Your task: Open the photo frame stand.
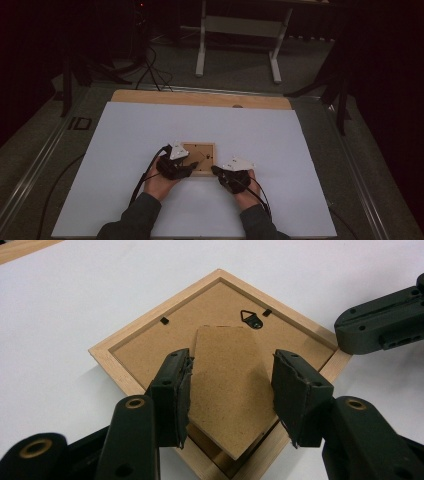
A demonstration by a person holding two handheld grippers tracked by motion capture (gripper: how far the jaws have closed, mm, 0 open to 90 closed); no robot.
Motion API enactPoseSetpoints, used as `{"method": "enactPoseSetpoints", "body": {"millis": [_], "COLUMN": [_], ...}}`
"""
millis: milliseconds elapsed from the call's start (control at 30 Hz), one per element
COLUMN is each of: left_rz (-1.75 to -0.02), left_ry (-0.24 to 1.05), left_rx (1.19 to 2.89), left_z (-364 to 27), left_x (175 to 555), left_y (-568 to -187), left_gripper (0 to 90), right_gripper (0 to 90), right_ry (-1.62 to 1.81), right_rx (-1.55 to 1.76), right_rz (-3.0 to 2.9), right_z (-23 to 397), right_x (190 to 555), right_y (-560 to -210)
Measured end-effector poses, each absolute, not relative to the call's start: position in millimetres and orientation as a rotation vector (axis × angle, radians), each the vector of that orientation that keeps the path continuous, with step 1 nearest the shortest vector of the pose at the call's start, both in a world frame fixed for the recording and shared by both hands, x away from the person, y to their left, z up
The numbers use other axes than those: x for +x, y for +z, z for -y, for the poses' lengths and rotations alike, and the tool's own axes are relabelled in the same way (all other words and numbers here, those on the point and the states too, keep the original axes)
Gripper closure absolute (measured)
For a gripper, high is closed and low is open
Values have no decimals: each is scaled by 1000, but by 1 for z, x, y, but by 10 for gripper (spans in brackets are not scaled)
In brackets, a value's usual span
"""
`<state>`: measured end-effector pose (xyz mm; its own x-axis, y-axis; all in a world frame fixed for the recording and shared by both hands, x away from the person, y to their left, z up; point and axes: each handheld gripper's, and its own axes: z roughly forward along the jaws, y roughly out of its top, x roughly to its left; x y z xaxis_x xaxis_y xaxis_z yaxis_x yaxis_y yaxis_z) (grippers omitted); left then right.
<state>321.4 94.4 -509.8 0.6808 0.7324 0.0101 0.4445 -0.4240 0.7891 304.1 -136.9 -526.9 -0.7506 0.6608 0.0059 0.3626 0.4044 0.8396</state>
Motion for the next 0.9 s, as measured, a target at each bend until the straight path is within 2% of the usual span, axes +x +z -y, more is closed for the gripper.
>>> {"method": "enactPoseSetpoints", "body": {"millis": [267,500,667,900], "left_rz": [-892,-886,-889,-900], "left_ry": [463,473,460,409], "left_rx": [2095,2012,1989,2021], "left_z": [-94,-105,-118,-127], "left_x": [321,313,303,297], "left_y": [-508,-497,-490,-491], "left_gripper": [504,492,607,877], "right_gripper": [882,876,875,868], "right_ry": [1276,1279,1279,1281], "right_rx": [886,885,886,887], "right_rz": [-2338,-2337,-2337,-2333], "right_z": [137,137,137,136], "right_x": [304,304,303,303], "right_y": [-527,-527,-527,-527]}}
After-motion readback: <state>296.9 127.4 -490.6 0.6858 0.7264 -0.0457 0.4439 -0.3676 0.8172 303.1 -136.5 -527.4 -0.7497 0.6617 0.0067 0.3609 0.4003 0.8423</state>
